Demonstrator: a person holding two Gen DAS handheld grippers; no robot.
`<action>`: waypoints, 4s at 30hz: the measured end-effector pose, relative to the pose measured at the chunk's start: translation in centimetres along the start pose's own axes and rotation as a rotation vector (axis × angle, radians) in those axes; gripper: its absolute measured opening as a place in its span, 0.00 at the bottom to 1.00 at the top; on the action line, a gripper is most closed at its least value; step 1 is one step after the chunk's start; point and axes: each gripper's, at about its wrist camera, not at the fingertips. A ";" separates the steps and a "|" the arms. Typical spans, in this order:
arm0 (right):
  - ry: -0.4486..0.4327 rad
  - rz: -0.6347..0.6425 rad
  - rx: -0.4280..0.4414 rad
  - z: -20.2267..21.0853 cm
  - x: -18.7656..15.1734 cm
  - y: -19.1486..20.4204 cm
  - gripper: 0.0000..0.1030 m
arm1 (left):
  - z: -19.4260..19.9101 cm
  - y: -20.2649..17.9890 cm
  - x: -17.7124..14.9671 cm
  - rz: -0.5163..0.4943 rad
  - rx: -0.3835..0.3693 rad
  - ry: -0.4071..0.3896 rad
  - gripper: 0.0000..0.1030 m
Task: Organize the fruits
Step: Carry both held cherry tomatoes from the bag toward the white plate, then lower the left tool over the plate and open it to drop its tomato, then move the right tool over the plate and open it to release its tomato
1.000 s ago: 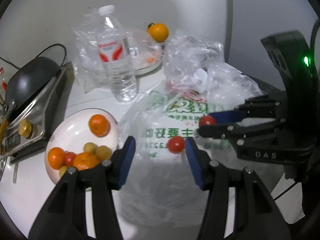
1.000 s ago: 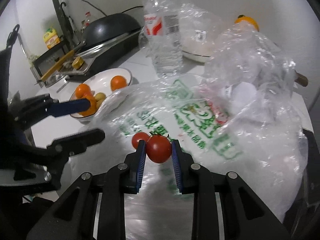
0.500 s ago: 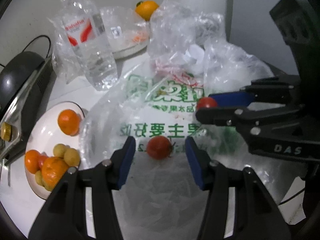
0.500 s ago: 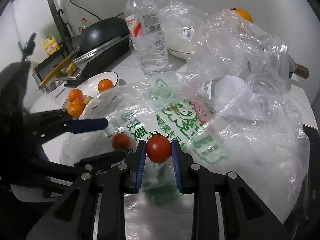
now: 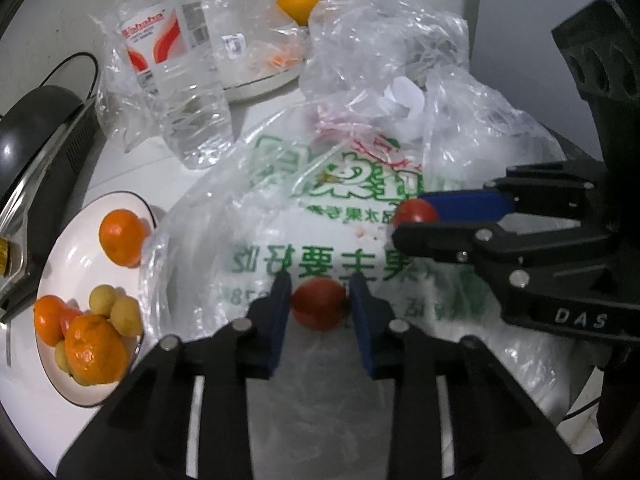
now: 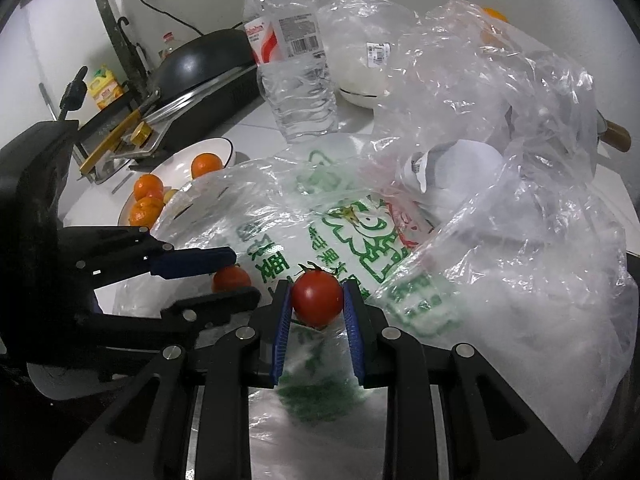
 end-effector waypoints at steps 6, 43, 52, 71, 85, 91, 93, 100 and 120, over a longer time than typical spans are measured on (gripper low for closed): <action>0.002 0.001 -0.015 0.1 0.1 0.4 0.27 | 0.8 0.1 -0.1 -0.004 -0.017 -0.027 0.27; -0.040 0.119 -0.077 1.9 2.9 9.9 0.27 | 10.3 6.4 -3.0 0.054 -0.011 -0.202 0.27; -0.028 0.159 -0.079 0.8 3.9 12.8 0.27 | 11.4 9.4 -4.4 0.098 0.009 -0.223 0.27; -0.017 0.168 -0.118 -1.1 5.7 15.6 0.27 | 12.4 15.7 -5.5 0.153 0.025 -0.277 0.27; 0.010 0.114 -0.134 -3.6 5.3 11.9 0.27 | 8.1 15.1 -5.6 0.131 -0.011 -0.212 0.23; -0.042 0.121 -0.174 -2.5 4.8 10.5 0.27 | 8.3 14.5 -5.8 0.081 0.029 -0.215 0.23; -0.054 0.120 -0.166 -2.2 4.5 10.2 0.27 | 8.9 14.3 -6.1 0.060 0.056 -0.232 0.23; -0.067 0.129 -0.184 -1.2 3.5 10.1 0.27 | 11.2 13.8 -7.5 0.026 0.119 -0.262 0.25; -0.051 0.159 -0.091 -4.1 6.9 14.3 0.27 | 10.9 18.2 -7.6 0.156 0.146 -0.283 0.30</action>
Point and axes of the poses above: each gripper's, at about its wrist camera, not at the fingertips, and z roughly against the way its jaws point, y to its left, x to its top, and after that the axes turned 3 degrees about z, right-handed
